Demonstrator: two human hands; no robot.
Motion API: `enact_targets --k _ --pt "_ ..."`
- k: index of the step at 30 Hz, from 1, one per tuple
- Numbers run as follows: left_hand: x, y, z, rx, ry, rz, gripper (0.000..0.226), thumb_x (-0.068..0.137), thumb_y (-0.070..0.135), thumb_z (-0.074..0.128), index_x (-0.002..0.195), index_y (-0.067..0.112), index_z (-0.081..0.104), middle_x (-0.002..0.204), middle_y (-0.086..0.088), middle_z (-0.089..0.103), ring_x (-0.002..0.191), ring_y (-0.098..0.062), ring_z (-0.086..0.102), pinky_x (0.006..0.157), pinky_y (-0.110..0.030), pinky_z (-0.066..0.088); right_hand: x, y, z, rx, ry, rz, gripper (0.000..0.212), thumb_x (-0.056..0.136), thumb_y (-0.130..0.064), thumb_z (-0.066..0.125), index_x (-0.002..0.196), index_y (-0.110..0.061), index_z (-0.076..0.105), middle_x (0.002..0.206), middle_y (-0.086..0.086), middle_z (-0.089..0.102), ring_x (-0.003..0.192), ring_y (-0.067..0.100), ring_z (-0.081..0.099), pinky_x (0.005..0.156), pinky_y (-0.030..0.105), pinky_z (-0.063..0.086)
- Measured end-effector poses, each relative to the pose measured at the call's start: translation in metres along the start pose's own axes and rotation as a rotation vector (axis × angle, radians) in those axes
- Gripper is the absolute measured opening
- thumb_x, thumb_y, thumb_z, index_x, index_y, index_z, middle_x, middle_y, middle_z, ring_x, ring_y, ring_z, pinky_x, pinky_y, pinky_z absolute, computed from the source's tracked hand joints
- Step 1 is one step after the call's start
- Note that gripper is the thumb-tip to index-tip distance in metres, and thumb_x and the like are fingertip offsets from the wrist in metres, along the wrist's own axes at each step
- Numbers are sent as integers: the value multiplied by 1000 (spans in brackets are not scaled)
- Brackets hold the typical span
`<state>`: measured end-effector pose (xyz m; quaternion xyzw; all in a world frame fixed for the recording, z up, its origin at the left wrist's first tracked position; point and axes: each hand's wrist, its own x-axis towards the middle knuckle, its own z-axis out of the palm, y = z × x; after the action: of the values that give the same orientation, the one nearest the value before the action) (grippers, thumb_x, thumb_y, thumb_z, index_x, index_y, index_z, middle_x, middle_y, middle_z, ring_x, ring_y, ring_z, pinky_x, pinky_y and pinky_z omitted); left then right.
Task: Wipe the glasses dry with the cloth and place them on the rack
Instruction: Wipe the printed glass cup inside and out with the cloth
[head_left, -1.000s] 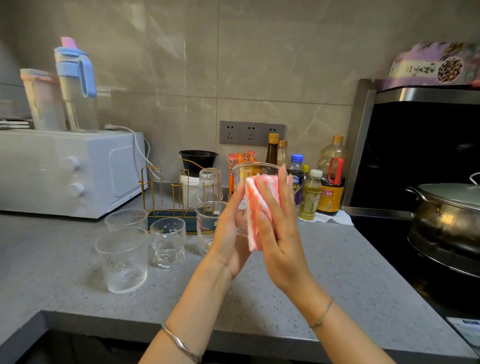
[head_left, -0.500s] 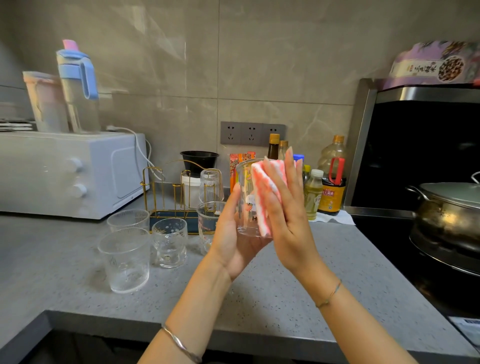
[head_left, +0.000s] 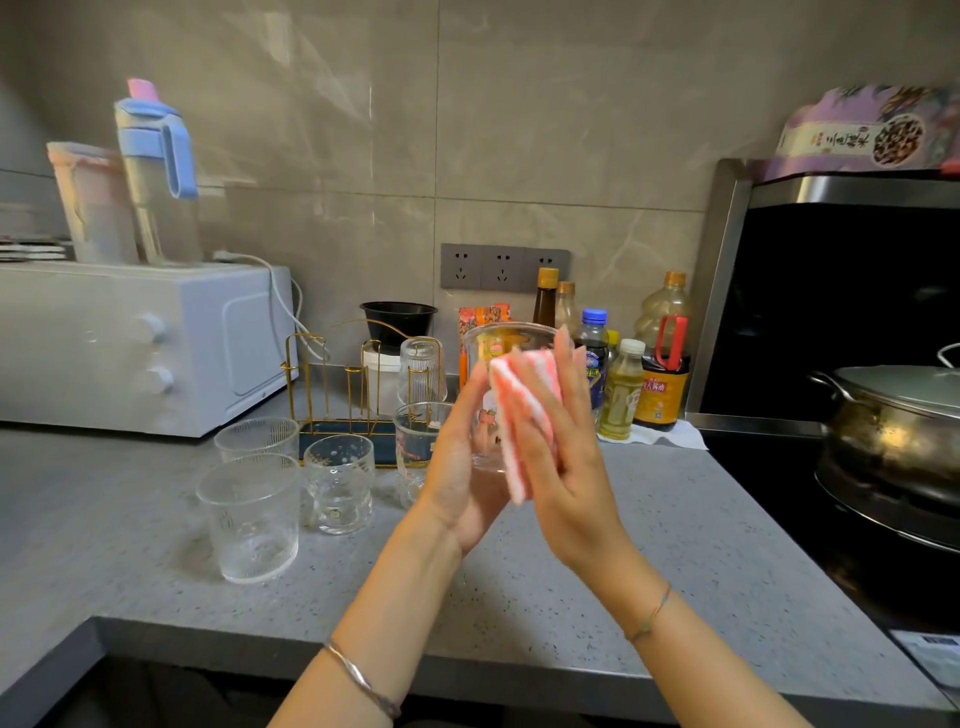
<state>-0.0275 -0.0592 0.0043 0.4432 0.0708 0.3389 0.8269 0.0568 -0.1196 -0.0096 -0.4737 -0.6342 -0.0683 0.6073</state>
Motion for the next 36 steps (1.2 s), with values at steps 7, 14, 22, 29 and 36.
enact_targets --k 7,14,22,29,36 --pt "-2 -2 -8 36 38 36 56 83 55 55 119 14 70 115 -12 70 98 -24 65 97 -43 44 41 -6 -31 317 142 236 33 100 -38 40 130 -40 52 87 -8 64 69 10 56 65 20 53" --pt "-7 9 -11 81 43 26 46 76 47 57 109 18 69 105 -8 74 88 -22 70 98 -46 46 87 -23 -65 474 -173 329 39 98 -41 48 86 -5 60 57 17 37 40 41 24 38 45 30" --pt "-8 14 -8 218 46 19 53 78 48 58 121 17 65 104 -7 74 89 -22 70 88 -48 52 92 -44 -64 -156 -563 491 42 98 -55 28 83 -25 54 35 -12 45 59 22 50 101 57 42" --pt "-4 18 -14 217 -28 -111 70 63 57 79 118 17 70 112 -12 71 90 -24 69 80 -41 56 88 -55 -80 -163 -853 427 26 87 -46 55 89 -24 68 77 -21 72 90 8 70 79 27 56" --pt "-6 21 -8 221 -84 -267 62 60 55 76 108 16 73 97 -11 72 79 -26 69 69 -36 59 69 -36 -79 -120 -835 368 38 69 -34 74 100 -12 71 96 0 75 91 22 70 83 39 55"
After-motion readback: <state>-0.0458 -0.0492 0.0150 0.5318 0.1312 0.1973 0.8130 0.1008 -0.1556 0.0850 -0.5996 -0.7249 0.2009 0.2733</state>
